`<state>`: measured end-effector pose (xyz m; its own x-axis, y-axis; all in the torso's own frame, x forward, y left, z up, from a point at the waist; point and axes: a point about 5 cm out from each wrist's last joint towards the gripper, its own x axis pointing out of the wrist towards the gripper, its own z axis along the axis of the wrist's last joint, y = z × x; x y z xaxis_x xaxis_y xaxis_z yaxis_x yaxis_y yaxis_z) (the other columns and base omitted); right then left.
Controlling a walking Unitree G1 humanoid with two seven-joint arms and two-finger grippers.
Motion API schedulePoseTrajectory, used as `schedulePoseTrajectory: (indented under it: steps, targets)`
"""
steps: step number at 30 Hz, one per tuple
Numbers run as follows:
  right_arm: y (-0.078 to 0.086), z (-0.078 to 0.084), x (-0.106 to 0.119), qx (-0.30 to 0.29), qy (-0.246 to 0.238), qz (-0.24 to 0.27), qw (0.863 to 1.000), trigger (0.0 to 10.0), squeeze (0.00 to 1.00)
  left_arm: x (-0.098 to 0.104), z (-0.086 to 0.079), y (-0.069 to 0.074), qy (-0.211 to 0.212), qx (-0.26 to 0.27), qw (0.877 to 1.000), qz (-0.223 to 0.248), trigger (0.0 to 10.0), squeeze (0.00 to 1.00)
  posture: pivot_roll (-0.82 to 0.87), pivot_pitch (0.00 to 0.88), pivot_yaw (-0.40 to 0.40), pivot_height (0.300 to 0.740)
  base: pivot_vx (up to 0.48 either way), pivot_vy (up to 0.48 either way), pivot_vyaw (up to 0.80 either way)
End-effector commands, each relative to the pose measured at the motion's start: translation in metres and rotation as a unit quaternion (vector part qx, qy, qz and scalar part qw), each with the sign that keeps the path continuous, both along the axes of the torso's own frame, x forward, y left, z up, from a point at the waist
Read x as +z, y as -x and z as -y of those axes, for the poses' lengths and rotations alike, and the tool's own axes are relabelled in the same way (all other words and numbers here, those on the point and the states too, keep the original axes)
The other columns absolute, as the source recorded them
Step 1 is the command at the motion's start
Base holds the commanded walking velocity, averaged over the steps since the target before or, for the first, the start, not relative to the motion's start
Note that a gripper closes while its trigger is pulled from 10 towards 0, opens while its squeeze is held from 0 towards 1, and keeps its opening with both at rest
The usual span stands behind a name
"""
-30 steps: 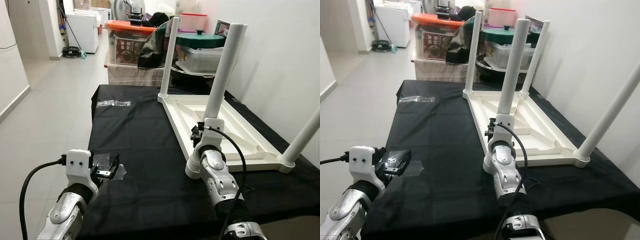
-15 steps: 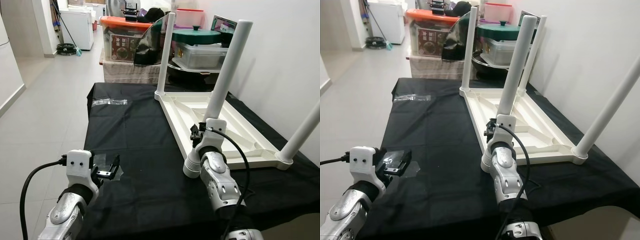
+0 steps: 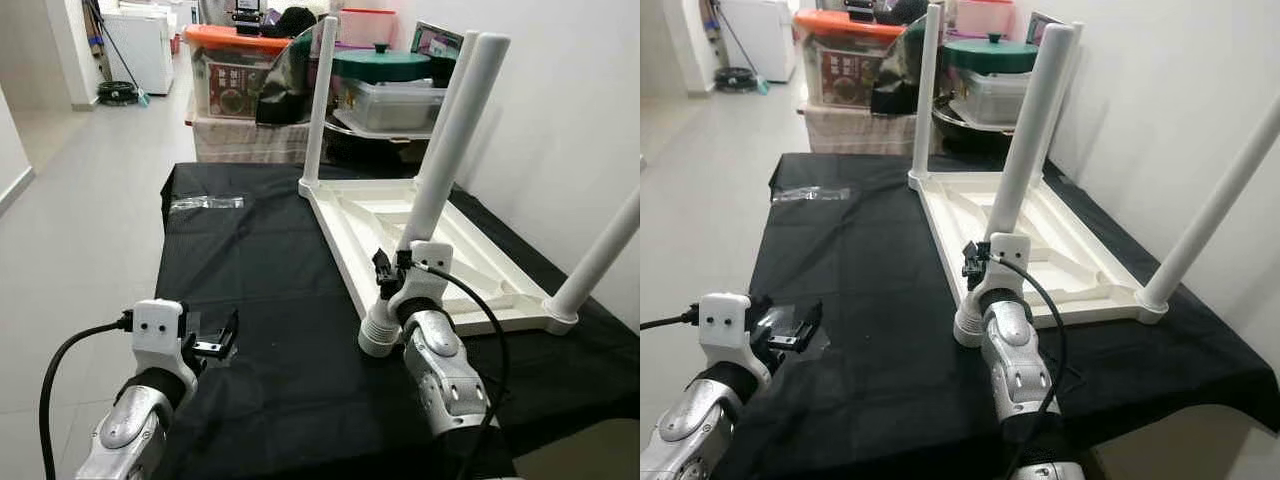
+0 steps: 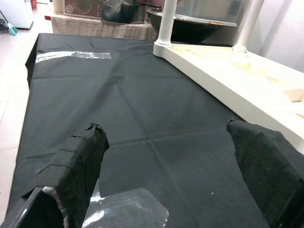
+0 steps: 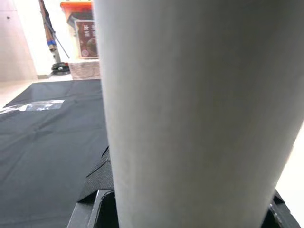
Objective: Building children table
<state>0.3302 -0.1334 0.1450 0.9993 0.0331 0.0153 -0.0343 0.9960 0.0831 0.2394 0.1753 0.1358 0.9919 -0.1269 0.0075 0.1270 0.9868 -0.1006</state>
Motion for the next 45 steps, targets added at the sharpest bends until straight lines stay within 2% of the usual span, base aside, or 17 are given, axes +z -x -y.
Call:
schedulePoseTrajectory:
  steps: [1,18,24,30,37,45]
  targets:
    - [0.005,0.007,-0.025,0.001,0.004,-0.055,0.998,10.0,0.00,-0.004,-0.002,0.000,-0.006,0.002,1.000,-0.006,10.0,0.00,0.06,0.000,-0.080,0.740,0.000,0.000,0.00]
    - [0.011,-0.002,-0.023,0.033,0.015,-0.035,0.999,10.0,0.00,-0.002,-0.004,-0.003,-0.011,0.001,1.000,-0.002,10.0,0.00,0.06,0.000,-0.072,0.740,0.000,0.000,0.00]
    - [0.010,-0.007,-0.026,0.055,0.018,-0.055,0.997,10.0,0.00,-0.002,-0.003,-0.004,-0.012,-0.002,1.000,-0.001,10.0,0.00,0.06,0.000,-0.073,0.740,0.000,0.000,0.00]
    - [0.008,-0.019,-0.036,0.109,0.006,-0.099,0.989,10.0,0.00,-0.002,-0.002,-0.005,-0.012,-0.003,1.000,-0.001,10.0,0.00,0.06,0.000,-0.077,0.740,0.000,0.000,0.00]
    - [0.003,-0.016,-0.034,0.113,0.004,-0.102,0.988,10.0,0.00,-0.003,-0.002,-0.005,-0.011,-0.001,1.000,-0.001,10.0,0.00,0.06,0.000,-0.085,0.740,0.000,0.000,0.00]
    - [0.006,-0.016,-0.034,0.118,0.001,-0.105,0.987,10.0,0.00,-0.004,-0.001,-0.004,-0.009,0.001,1.000,-0.002,10.0,0.00,0.05,0.000,-0.085,0.740,0.000,0.000,0.00]
